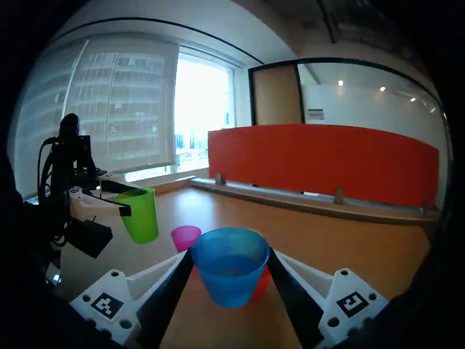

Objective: Pour water

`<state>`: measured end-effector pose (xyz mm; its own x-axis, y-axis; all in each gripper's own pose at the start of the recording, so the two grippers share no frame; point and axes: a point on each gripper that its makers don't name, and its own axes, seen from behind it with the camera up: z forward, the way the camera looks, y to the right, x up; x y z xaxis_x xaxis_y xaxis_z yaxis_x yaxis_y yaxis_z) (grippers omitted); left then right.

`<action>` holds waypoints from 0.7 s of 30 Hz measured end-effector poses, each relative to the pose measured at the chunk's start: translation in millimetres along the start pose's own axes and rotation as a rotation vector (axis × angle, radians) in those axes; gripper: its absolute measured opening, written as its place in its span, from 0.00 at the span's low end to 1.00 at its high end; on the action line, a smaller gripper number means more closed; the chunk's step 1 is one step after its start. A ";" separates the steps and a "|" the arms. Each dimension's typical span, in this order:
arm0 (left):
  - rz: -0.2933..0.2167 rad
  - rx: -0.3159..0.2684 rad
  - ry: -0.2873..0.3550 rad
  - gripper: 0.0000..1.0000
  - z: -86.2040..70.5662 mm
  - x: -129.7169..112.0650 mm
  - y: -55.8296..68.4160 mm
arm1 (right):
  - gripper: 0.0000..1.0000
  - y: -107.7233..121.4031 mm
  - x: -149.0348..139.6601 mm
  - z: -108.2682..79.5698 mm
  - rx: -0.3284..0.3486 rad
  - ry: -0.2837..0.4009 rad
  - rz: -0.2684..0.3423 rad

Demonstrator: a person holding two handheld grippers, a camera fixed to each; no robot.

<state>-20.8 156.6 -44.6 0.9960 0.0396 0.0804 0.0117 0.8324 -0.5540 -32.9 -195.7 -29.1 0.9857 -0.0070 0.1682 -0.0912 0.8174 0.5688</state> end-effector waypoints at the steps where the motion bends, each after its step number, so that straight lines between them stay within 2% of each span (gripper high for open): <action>1: -0.001 -0.001 0.000 0.90 -0.6 -1.4 1.6 | 0.92 -1.1 -0.4 -0.8 0.001 0.000 0.000; 12: -0.008 -0.015 0.006 0.90 -5.2 -13.1 16.7 | 0.92 -9.6 -7.9 -5.1 0.005 -0.004 -0.012; 21: -0.001 -0.014 0.007 0.90 -7.7 -12.0 18.5 | 0.92 -14.0 -8.3 -6.3 0.007 -0.007 -0.029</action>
<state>-31.8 167.3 -62.2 0.9965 0.0354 0.0753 0.0134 0.8244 -0.5658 -38.9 -203.4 -43.5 0.9869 -0.0348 0.1572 -0.0636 0.8125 0.5795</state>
